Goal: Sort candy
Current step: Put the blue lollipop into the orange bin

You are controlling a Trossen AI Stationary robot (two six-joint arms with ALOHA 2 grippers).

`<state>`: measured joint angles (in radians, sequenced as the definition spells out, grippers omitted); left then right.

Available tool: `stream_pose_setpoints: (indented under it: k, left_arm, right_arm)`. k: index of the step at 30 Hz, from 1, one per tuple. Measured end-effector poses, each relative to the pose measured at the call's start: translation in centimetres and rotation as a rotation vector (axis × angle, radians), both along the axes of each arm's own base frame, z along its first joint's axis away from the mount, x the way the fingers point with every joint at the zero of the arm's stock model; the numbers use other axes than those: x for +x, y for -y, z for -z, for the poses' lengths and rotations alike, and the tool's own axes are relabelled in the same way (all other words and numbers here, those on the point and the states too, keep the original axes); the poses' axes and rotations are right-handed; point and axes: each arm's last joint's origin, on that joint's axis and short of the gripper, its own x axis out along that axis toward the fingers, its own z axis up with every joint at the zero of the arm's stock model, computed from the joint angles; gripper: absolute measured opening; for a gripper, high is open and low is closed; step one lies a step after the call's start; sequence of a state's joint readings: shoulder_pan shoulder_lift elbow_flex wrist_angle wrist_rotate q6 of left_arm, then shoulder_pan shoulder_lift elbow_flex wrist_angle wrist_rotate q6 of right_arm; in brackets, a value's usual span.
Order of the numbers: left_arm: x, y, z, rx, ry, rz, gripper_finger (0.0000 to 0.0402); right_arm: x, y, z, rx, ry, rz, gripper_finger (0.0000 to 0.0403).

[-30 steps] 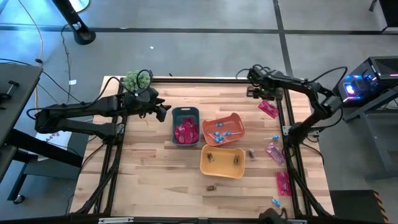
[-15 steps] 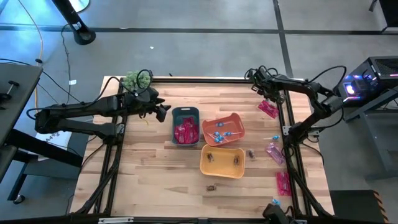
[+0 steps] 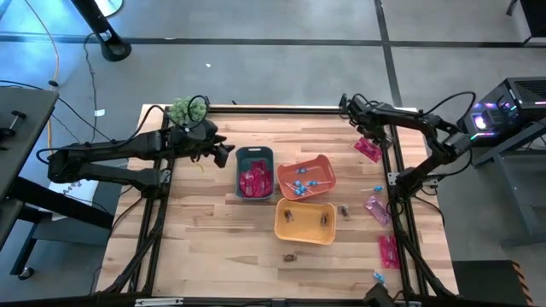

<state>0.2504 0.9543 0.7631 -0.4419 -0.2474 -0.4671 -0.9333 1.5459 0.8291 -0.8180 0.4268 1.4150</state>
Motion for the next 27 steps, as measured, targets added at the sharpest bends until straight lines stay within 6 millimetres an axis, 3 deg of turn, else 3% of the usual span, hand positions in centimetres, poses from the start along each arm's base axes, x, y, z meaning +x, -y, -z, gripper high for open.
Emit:
stream_pose_setpoints:
  k: [4,8,14,19,27]
  left_arm:
    - [0.0,0.0,0.0,-0.006,0.001,0.009,0.0239]
    - [0.0,0.0,0.0,0.020,-0.015,0.031,0.0239]
    - [0.0,0.1,0.1,0.037,-0.036,0.078,0.0239]
    - [-0.1,-0.2,0.1,0.052,-0.049,0.076,0.0239]
    - [-0.2,-0.6,0.1,0.040,-0.046,0.077,0.0239]
  right_arm:
    - [0.1,-0.1,-0.1,-0.023,0.016,0.053,0.0167]
    - [0.9,1.0,-0.2,-0.125,0.095,0.025,0.0167]
    - [-0.1,0.5,0.5,-0.048,0.010,0.111,0.0167]
    - [0.0,0.8,0.6,-0.079,0.011,0.111,0.0167]
    - [0.5,1.4,3.3,-0.004,-0.005,0.077,0.0167]
